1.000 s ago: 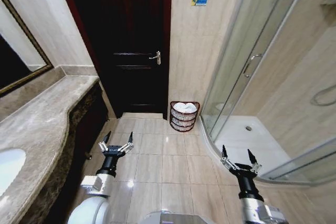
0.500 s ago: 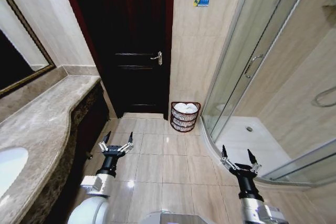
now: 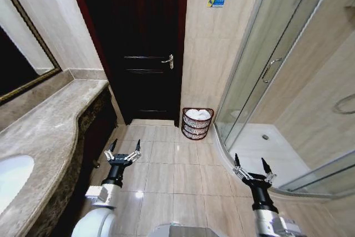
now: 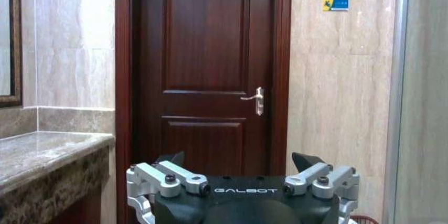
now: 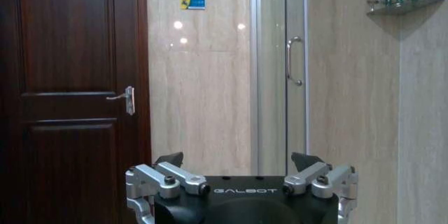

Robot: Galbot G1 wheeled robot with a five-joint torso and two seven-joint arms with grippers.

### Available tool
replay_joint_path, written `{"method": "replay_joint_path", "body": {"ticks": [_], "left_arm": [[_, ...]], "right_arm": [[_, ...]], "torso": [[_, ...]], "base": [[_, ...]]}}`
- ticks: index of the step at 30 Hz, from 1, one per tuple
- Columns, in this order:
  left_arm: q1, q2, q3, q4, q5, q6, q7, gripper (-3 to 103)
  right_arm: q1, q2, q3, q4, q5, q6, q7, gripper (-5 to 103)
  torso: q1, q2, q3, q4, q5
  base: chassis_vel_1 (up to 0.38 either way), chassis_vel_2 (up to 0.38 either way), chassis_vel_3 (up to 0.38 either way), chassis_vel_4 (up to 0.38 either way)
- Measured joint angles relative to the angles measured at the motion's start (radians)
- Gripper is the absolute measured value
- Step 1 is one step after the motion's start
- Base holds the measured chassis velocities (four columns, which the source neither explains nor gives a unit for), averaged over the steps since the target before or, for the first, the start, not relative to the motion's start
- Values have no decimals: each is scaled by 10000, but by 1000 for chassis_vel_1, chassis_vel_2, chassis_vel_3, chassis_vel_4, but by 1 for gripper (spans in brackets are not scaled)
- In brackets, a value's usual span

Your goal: Discard the used towel into the hamper.

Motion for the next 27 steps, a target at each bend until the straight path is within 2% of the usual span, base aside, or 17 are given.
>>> {"method": "replay_joint_path", "body": {"ticks": [27], "left_arm": [[0,-1,1,0,0,0,-1,100]], "right_arm": [[0,0,2,0,0,0,0,100]], "torso": [[0,0,0,0,1]], "base": [[32,27,-28,-27]]}}
